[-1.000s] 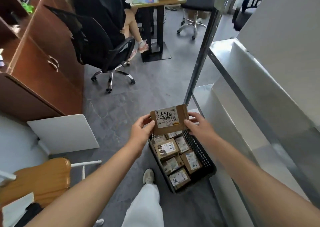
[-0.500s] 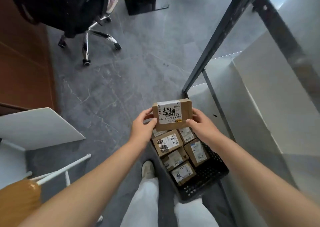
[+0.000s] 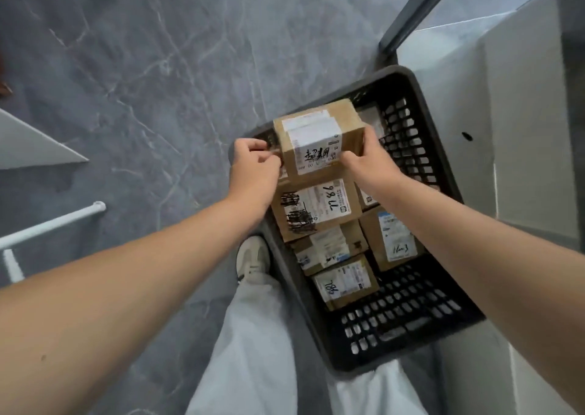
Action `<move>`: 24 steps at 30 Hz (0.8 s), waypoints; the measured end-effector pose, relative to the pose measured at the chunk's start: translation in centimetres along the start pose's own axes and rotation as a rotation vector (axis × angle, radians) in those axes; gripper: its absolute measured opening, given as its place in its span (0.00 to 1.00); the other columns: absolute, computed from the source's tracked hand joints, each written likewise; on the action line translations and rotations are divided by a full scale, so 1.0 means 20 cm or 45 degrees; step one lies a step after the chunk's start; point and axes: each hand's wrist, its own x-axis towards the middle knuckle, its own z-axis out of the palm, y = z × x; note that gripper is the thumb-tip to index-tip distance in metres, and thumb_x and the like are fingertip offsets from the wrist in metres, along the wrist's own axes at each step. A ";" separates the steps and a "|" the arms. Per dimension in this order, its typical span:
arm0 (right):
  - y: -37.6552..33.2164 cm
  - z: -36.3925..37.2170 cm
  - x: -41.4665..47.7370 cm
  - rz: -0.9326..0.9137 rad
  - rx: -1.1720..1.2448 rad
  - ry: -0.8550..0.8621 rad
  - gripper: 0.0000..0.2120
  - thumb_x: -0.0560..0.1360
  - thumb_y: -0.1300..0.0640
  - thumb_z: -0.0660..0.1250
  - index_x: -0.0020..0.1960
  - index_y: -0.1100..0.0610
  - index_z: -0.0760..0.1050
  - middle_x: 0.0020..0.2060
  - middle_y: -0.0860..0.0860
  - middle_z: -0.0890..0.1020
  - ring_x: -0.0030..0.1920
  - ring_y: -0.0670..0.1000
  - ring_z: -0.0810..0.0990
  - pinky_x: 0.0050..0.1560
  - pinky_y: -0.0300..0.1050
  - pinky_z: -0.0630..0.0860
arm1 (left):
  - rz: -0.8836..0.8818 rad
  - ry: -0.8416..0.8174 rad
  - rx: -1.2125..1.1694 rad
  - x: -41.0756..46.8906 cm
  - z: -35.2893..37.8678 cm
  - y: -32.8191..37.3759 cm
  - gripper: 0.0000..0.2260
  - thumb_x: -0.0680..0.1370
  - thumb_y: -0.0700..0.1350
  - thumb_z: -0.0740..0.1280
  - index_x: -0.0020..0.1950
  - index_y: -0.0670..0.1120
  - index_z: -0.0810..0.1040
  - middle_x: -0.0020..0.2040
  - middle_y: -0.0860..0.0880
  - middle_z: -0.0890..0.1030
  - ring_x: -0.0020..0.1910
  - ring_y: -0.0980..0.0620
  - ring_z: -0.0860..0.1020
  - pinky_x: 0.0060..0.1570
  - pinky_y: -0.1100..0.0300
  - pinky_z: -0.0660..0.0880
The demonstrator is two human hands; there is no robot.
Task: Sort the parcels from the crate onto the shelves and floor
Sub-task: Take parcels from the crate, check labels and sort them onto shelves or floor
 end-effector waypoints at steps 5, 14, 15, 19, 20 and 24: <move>0.10 0.17 0.04 -0.122 -0.146 -0.026 0.17 0.83 0.55 0.56 0.72 0.50 0.65 0.60 0.48 0.78 0.58 0.48 0.76 0.59 0.45 0.73 | -0.005 0.016 0.088 -0.06 0.02 -0.15 0.13 0.76 0.47 0.66 0.58 0.52 0.67 0.49 0.51 0.80 0.51 0.50 0.80 0.55 0.47 0.78; 0.04 0.29 0.20 -0.016 -0.312 0.013 0.13 0.81 0.53 0.61 0.63 0.57 0.72 0.56 0.53 0.79 0.55 0.55 0.78 0.54 0.51 0.76 | 0.039 -0.010 0.529 0.03 0.07 -0.19 0.33 0.72 0.50 0.61 0.77 0.47 0.58 0.72 0.47 0.69 0.66 0.46 0.74 0.64 0.45 0.74; 0.03 0.31 0.22 0.006 -0.347 0.009 0.14 0.81 0.53 0.62 0.64 0.58 0.71 0.58 0.55 0.77 0.56 0.56 0.77 0.56 0.52 0.76 | 0.033 -0.018 0.586 0.03 0.09 -0.18 0.35 0.75 0.48 0.62 0.79 0.45 0.52 0.76 0.45 0.64 0.70 0.45 0.70 0.67 0.45 0.71; 0.01 0.38 0.26 0.063 -0.388 0.028 0.22 0.80 0.58 0.63 0.71 0.60 0.63 0.68 0.57 0.69 0.64 0.57 0.73 0.57 0.48 0.71 | -0.069 -0.209 0.915 0.07 0.14 -0.21 0.35 0.80 0.46 0.62 0.80 0.39 0.46 0.80 0.41 0.44 0.78 0.42 0.52 0.76 0.50 0.57; 0.01 0.40 0.26 0.060 -0.407 0.031 0.22 0.80 0.60 0.63 0.71 0.61 0.62 0.68 0.57 0.68 0.64 0.58 0.73 0.54 0.47 0.70 | -0.119 -0.278 0.991 0.09 0.16 -0.22 0.36 0.80 0.48 0.63 0.79 0.38 0.46 0.80 0.42 0.41 0.79 0.42 0.49 0.76 0.50 0.55; 0.06 0.42 0.23 0.009 -0.607 0.022 0.21 0.78 0.60 0.62 0.70 0.60 0.64 0.68 0.56 0.68 0.68 0.60 0.69 0.68 0.52 0.66 | -0.224 -0.405 1.121 0.13 0.19 -0.22 0.33 0.80 0.54 0.59 0.78 0.36 0.54 0.79 0.38 0.42 0.76 0.37 0.58 0.72 0.45 0.62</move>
